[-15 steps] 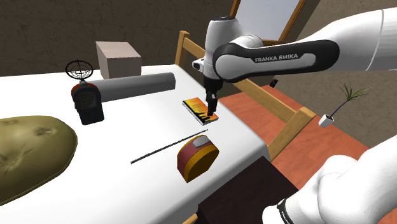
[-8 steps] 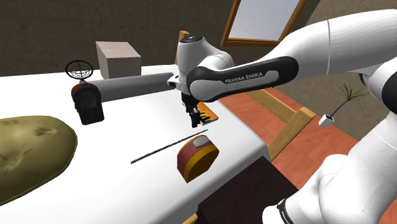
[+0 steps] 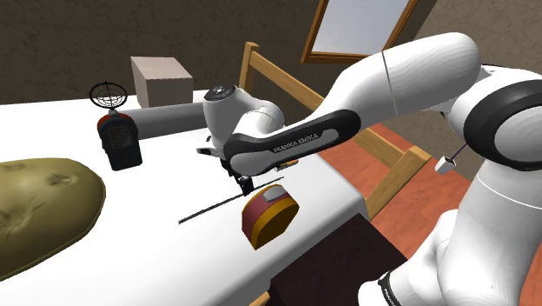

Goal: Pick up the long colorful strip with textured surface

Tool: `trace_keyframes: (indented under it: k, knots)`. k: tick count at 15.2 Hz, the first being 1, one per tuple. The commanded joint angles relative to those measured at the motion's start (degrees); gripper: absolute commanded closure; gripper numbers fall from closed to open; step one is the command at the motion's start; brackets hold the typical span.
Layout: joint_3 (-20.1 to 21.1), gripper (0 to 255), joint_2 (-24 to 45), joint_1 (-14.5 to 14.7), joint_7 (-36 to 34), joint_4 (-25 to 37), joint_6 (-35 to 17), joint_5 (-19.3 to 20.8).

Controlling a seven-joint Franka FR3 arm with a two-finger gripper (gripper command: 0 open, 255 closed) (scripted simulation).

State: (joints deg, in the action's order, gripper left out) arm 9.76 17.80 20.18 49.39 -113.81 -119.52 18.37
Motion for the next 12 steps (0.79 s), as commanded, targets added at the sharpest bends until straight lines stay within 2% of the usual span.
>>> trace_keyframes:
  k: [1,9,10,12]
  knots:
    - [0.1,0,1.4,0.3,0.5,-0.2,-1.3,0.9]
    - [-0.4,0,4.8,0.5,-1.1,-0.9,-5.1,2.3]
    - [-0.4,255,4.7,0.5,-1.0,-0.9,-5.1,2.3]
    - [-0.4,255,4.8,0.5,-1.0,-0.9,-5.1,2.3]
